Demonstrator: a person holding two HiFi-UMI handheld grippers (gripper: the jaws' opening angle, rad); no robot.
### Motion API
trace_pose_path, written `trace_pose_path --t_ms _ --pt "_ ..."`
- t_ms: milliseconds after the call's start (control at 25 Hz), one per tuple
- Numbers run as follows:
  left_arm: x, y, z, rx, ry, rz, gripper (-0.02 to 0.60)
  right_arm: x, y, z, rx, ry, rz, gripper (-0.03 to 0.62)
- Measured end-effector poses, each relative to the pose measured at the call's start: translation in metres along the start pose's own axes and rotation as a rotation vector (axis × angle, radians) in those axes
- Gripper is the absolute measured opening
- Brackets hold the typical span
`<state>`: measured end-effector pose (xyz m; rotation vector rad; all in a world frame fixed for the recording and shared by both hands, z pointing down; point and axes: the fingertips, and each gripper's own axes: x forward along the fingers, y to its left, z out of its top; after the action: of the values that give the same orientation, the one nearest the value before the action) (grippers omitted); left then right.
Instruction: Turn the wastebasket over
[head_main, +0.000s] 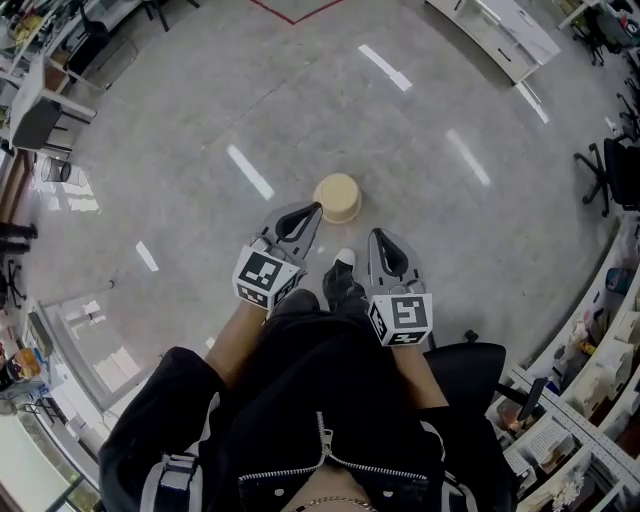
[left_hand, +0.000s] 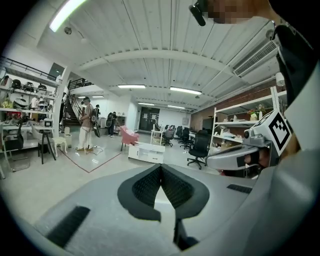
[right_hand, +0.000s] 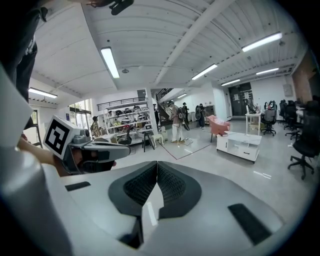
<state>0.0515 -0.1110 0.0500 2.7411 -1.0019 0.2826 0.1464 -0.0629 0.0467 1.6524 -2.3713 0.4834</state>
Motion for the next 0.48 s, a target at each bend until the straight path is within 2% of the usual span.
trace_pose_path --t_ms 120,280,480 --pt "0.016 0.018 0.01 -0.014 -0.011 0.041 0.005 0.023 -0.017 0.008 -0.018 0.023 0.032 0.011" --pt "0.02 0.042 0.012 -0.036 -0.009 0.072 0.005 0.047 -0.015 0.016 -0.028 0.04 0.061 0.011" --pt "0.026 0.07 0.011 -0.062 0.003 0.065 0.005 0.072 -0.01 0.024 -0.025 0.056 0.05 0.011"
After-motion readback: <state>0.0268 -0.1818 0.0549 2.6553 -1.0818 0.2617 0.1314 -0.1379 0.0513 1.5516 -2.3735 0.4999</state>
